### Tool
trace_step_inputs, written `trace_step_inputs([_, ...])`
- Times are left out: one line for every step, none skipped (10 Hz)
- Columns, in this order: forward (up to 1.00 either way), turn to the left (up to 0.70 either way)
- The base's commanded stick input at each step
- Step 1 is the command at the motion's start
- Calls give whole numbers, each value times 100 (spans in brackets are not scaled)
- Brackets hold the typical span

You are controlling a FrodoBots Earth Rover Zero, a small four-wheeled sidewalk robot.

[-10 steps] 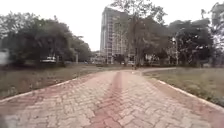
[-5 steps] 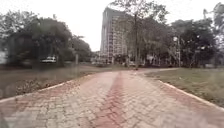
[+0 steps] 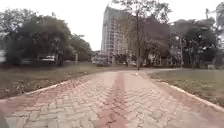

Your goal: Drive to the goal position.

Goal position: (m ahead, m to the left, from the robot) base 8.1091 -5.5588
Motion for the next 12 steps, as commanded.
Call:
trace_step_inputs([70, 0])
trace_step_inputs([70, 0])
trace_step_inputs([70, 0])
trace_step_inputs([70, 0])
trace_step_inputs([70, 0])
trace_step_inputs([70, 0])
trace_step_inputs([70, -1])
trace_step_inputs([70, -2])
trace_step_inputs([70, -24])
trace_step_inputs([70, -7])
trace_step_inputs([70, 0])
trace_step_inputs([70, 0])
